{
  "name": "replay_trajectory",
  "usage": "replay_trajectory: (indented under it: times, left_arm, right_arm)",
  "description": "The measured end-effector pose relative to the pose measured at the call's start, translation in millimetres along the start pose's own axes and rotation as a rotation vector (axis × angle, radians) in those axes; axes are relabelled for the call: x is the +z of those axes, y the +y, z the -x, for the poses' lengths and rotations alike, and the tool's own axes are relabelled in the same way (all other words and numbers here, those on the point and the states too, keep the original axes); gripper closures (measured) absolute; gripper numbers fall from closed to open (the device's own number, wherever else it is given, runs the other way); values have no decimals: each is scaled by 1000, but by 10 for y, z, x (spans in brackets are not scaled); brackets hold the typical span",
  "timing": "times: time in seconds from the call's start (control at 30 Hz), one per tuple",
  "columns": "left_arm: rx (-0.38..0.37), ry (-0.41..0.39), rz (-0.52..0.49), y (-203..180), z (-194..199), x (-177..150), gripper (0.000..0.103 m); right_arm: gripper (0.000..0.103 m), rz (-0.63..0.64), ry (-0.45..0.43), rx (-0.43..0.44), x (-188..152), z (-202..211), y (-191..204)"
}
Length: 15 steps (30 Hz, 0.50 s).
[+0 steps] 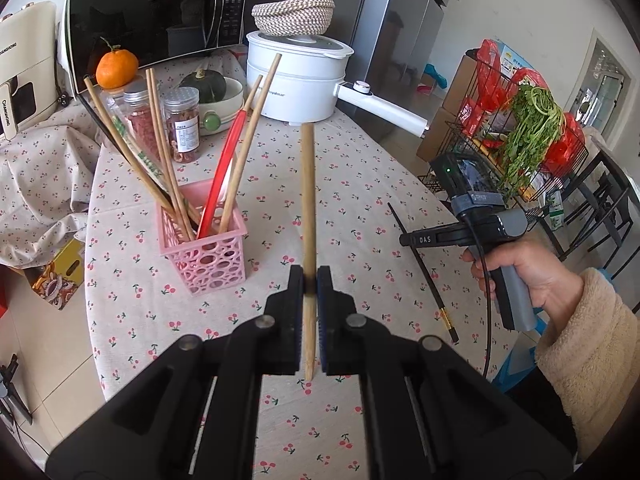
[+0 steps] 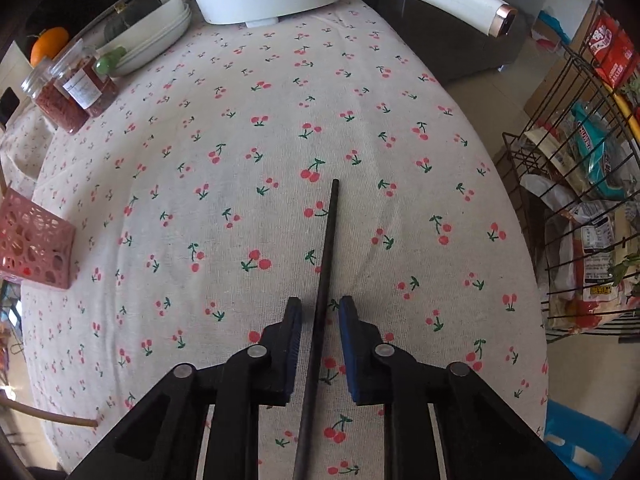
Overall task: Organize utensils
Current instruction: 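Lift both chopsticks upright and carry them toward the pink basket with both grippers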
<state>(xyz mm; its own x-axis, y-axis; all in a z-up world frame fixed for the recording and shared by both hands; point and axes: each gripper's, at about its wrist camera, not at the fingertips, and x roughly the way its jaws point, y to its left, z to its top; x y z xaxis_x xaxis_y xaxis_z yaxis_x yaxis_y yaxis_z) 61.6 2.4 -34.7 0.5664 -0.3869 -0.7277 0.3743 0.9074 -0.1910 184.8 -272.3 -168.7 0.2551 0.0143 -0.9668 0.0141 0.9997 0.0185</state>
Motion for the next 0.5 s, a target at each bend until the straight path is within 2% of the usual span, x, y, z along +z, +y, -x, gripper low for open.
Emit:
replay_trajectory:
  times: [0.03, 0.13, 0.2, 0.37, 0.5]
  left_arm:
    - [0, 1, 2, 5, -2, 3, 96]
    - [5, -9, 14, 17, 16, 20, 96]
    - [20, -31, 17, 17, 71, 29, 96]
    - [37, -106, 16, 58, 296, 49, 96]
    - [42, -153, 24, 88, 427, 85, 96]
  right_arm:
    - [95, 10, -2, 3, -7, 1, 11]
    - [97, 1, -32, 11, -40, 15, 32]
    - [97, -29, -69, 54, -79, 98, 34]
    - [97, 6, -249, 124, -234, 682, 146]
    - [97, -7, -370, 217, -397, 1166, 167]
